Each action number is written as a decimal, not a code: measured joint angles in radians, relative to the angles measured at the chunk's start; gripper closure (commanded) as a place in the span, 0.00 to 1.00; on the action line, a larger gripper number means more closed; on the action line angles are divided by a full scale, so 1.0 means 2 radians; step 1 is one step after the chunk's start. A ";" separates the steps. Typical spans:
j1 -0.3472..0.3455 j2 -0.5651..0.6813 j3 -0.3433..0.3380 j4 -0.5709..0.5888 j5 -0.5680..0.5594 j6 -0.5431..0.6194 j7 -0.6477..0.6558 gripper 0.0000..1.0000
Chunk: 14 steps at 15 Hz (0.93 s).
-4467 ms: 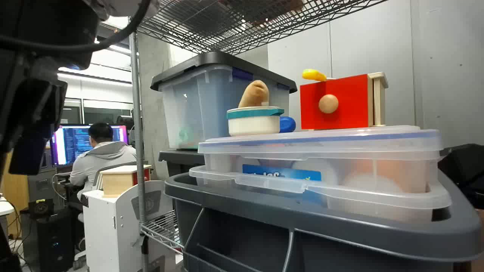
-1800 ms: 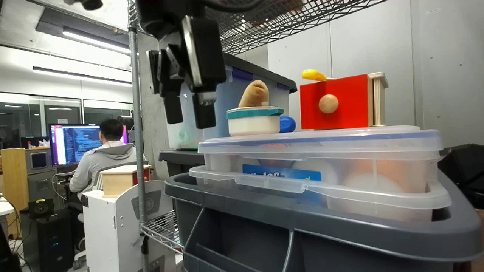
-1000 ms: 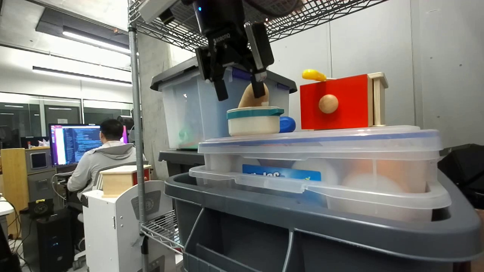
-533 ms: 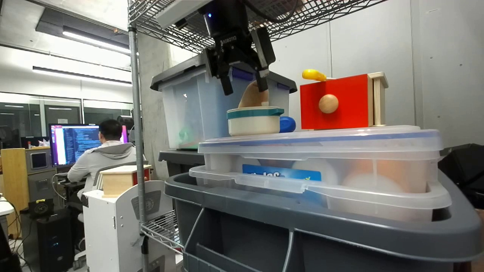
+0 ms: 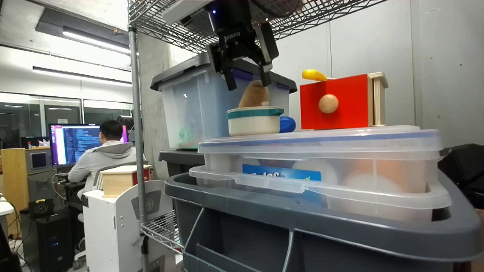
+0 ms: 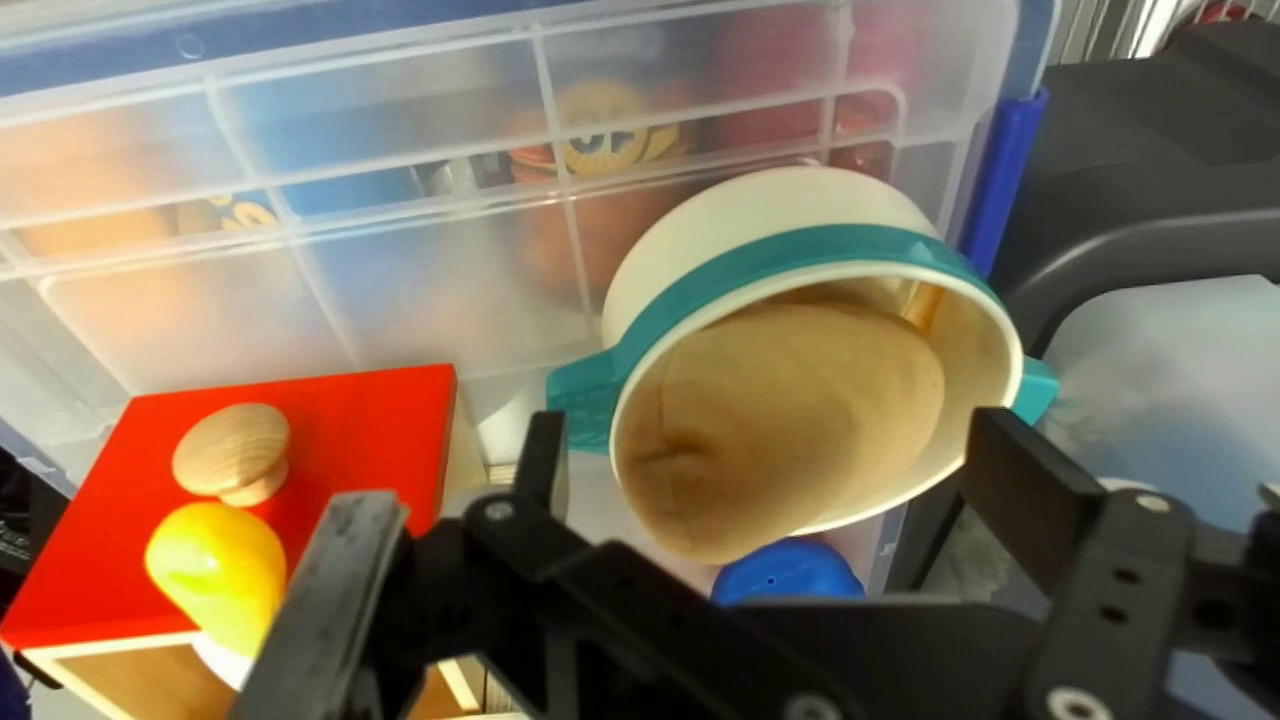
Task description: Put the bread plushy in the drawer
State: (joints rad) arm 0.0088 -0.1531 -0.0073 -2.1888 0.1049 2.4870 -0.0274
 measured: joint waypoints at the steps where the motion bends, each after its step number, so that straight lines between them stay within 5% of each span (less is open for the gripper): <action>1: 0.000 0.001 0.000 0.001 0.000 0.000 0.000 0.00; 3: 0.000 0.002 0.000 0.002 0.000 0.000 0.000 0.04; 5: 0.000 0.003 0.000 0.003 0.000 0.000 0.000 0.29; 14: -0.001 0.003 0.000 0.003 -0.002 0.000 0.004 0.92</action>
State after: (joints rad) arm 0.0068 -0.1462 -0.0074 -2.1829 0.1002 2.4865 -0.0203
